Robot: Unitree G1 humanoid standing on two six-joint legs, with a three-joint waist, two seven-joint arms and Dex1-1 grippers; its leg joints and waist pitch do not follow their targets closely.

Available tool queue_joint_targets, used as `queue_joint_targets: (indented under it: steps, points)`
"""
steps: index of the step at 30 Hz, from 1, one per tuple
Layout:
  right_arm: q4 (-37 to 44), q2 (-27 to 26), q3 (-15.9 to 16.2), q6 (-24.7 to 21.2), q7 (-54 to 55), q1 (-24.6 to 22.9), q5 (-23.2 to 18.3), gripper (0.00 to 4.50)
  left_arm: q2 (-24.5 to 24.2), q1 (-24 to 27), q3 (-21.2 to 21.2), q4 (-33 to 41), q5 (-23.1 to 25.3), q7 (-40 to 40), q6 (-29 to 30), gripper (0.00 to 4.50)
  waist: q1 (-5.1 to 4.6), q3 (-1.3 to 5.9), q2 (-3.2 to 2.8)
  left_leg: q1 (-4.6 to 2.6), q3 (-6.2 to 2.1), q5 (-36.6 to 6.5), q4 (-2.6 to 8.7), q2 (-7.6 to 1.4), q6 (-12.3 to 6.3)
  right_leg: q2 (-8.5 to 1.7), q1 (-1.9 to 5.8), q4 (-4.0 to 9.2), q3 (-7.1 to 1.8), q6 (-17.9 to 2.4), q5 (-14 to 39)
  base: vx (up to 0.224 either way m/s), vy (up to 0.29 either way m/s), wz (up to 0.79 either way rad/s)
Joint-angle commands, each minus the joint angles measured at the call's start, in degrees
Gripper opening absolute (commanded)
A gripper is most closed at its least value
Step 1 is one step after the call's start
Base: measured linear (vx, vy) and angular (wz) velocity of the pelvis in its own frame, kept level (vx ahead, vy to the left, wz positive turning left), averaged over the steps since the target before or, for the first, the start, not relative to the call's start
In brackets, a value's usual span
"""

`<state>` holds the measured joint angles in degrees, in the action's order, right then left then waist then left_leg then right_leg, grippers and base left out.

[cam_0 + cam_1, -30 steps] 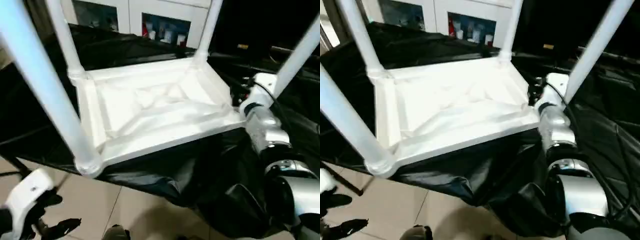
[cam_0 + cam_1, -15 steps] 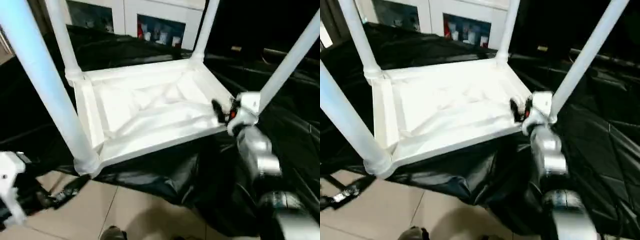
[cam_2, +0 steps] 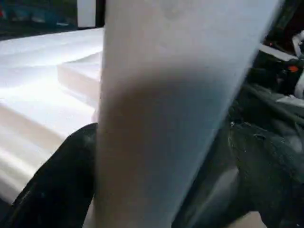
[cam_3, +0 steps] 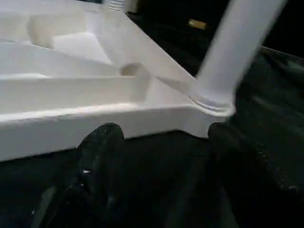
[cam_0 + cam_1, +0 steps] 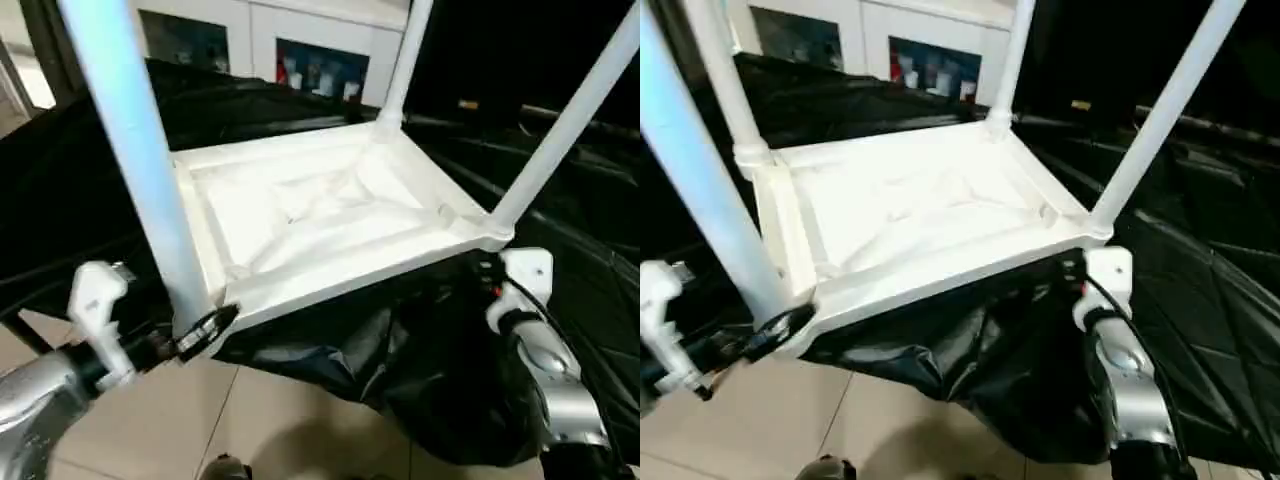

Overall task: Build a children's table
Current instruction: Rotate table base

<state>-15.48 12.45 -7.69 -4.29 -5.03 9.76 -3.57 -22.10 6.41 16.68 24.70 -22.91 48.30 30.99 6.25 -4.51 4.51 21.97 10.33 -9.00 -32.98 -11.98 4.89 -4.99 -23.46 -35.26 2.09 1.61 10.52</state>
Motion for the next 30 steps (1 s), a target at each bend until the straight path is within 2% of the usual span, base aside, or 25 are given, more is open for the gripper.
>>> queue_joint_targets:
  steps: [1, 2, 4, 5, 6, 8, 12, 15, 16, 17, 19, 20, 21, 22, 25, 26, 30]
  points:
    - [1.5, 0.1, -0.8, -2.4, 1.0, 0.2, 0.6, 3.2, 0.6, -1.1, -2.6, 0.0, 0.0, 0.0, -0.4, 4.48, -0.07, 3.27, -0.96, -1.22, -0.25, -22.2, 4.43, -0.46, 1.98, -1.51, 1.23, 5.1, -1.63, -3.9, 21.1, 0.0, 0.0, 0.0]
    - [0.2, -0.1, -0.2, -4.3, 0.8, 1.5, 0.8, 3.2, 1.6, -2.6, -4.3, 1.2, -1.5, -0.1, 0.9, 4.48, -0.13, 3.48, -1.18, -1.23, -0.34, -21.9, 4.4, -0.47, 2.23, -1.44, 1.34, 4.89, -1.59, -4.4, 19.7, 0.0, 0.0, 0.0]
    - [-1.8, 0.0, 0.7, -5.2, 0.1, 2.9, 1.0, 3.2, 2.2, -3.6, -5.9, 2.7, -3.2, 0.1, 2.4, 4.48, -0.23, 3.59, -1.02, -1.23, -0.39, -22.0, 4.35, -0.44, 2.51, -1.36, 1.36, 4.54, -1.46, -5.6, 18.1, 0.0, 0.0, 0.0]
    - [-3.6, 0.1, 1.6, -5.8, -0.9, 4.0, 1.2, 3.2, 2.4, -4.2, -6.9, 3.6, -4.3, 0.4, 3.4, 4.48, -0.21, 3.68, -1.28, -1.25, -0.37, -21.9, 4.24, -0.49, 2.66, -1.4, 1.36, 4.43, -1.46, -6.2, 16.9, 0.0, 0.0, 0.0]
    - [-4.4, 0.2, 2.2, -6.4, -1.4, 4.6, 1.3, 3.2, 2.3, -4.5, -7.7, 3.9, -5.0, 0.5, 3.8, 4.48, -0.3, 3.68, -1.21, -1.22, -0.36, -22.0, 4.25, -0.47, 2.57, -1.31, 1.39, 4.39, -1.43, -6.4, 16.6, 0.0, 0.0, 0.0]
    - [-8.8, 0.2, 3.7, -6.2, -2.5, 7.1, 2.1, 3.2, 1.9, -5.5, -10.0, 4.9, -6.8, 1.7, 5.1, 4.48, -0.03, 3.8, -1.36, -1.47, -0.21, -21.6, 4.05, -0.44, 2.49, -1.35, 1.32, 4.4, -1.49, -7.0, 15.5, 0.0, 0.0, 0.0]
    - [-18.6, -0.9, 5.9, -5.7, -4.3, 13.2, 3.7, 3.2, 1.4, -8.7, -14.3, 6.3, -9.4, 4.1, 7.9, 4.48, 0.06, 3.96, -1.14, -1.15, -0.17, -19.4, 3.96, -0.31, 2.82, -1.41, 1.82, 3.98, -1.38, -8.0, 14.0, 0.0, 0.0, 0.0]
    - [-24.3, -2.3, 6.7, -4.7, -4.9, 17.6, 4.1, 3.2, 2.7, -12.0, -17.4, 5.4, -9.4, 3.9, 8.0, 4.48, -0.12, 4.0, -1.08, -1.04, -0.15, -18.0, 3.81, -0.34, 3.11, -1.57, 1.94, 3.71, -1.38, -8.3, 13.0, 0.0, 0.0, 0.0]
    - [-24.3, -2.3, 6.7, -4.7, -4.9, 17.6, 4.1, 3.2, 2.7, -12.0, -17.4, 5.4, -9.4, 3.9, 8.0, 4.48, -0.13, 4.07, -1.09, -1.04, -0.2, -17.9, 3.78, -0.36, 3.21, -1.6, 2.01, 3.62, -1.36, -8.4, 12.9, 0.0, 0.0, 0.0]
    - [-26.8, -3.3, 7.5, -3.7, -5.3, 19.9, 4.4, 3.2, 3.7, -14.1, -19.1, 4.3, -9.0, 3.7, 7.7, 4.48, -0.29, 4.04, -1.08, -0.82, -0.24, -17.9, 3.79, -0.32, 3.39, -1.6, 2.15, 3.55, -1.35, -8.3, 12.9, 0.0, 0.0, 0.0]
    - [-27.5, -3.6, 7.8, -3.3, -5.4, 20.6, 4.5, 3.2, 3.9, -14.7, -19.6, 3.9, -8.9, 3.6, 7.6, 4.48, -0.54, 4.07, -1.03, -0.91, -0.26, -18.7, 3.72, -0.3, 3.6, -1.69, 2.1, 3.63, -1.32, -8.2, 14.3, 0.0, 0.0, 0.0]
    - [-29.5, -4.8, 8.5, -2.3, -5.9, 22.7, 4.5, 3.2, 4.7, -16.7, -21.0, 2.3, -8.1, 3.3, 7.0, 4.48, -0.92, 4.05, -0.98, -0.75, -0.31, -19.1, 3.77, -0.31, 3.62, -1.79, 2.1, 3.72, -1.3, -8.2, 15.2, 0.0, 0.0, 0.0]
    - [-30.1, -5.2, 8.7, -2.0, -6.0, 23.4, 4.5, 3.2, 5.0, -17.2, -21.4, 1.8, -7.8, 3.1, 6.9, 4.48, -0.9, 4.09, -1.07, -0.85, -0.33, -19.1, 3.69, -0.25, 3.71, -1.76, 2.09, 3.75, -1.27, -8.1, 15.6, 0.0, 0.0, 0.0]
    - [-31.2, -5.9, 9.0, -1.5, -6.3, 24.5, 4.6, 3.2, 5.4, -18.3, -22.2, 0.8, -7.1, 2.7, 6.4, 4.48, -1.22, 4.18, -0.91, -0.5, -0.39, -18.5, 3.68, -0.24, 3.6, -1.86, 2.33, 3.65, -1.3, -8.0, 15.4, 0.0, 0.0, 0.0]
    - [-33.2, -7.2, 9.4, -0.4, -6.9, 26.5, 4.8, 3.2, 6.1, -19.9, -23.6, -1.3, -6.0, 2.1, 5.7, 4.48, -1.25, 4.34, -0.96, -0.48, -0.39, -17.3, 3.53, -0.26, 3.47, -1.9, 2.36, 3.52, -1.26, -8.1, 14.4, 0.0, 0.0, 0.0]
    - [-33.9, -7.8, 9.6, 0.1, -7.3, 27.1, 4.9, 3.2, 6.5, -20.7, -24.2, -2.4, -5.3, 1.9, 5.1, 4.48, -1.17, 4.44, -1.1, -0.74, -0.3, -17.1, 3.42, -0.32, 3.39, -1.86, 2.21, 3.47, -1.31, -8.3, 13.7, 0.0, 0.0, 0.0]
    - [-36.0, -9.9, 10.7, 2.0, -9.9, 28.8, 5.0, 3.2, 9.7, -24.8, -27.4, -8.0, -3.3, 1.5, 2.5, 4.48, -1.2, 4.38, -1.23, -0.87, -0.26, -18.4, 3.45, -0.34, 3.24, -1.78, 2.0, 3.67, -1.31, -8.8, 14.6, 0.0, 0.0, 0.0]
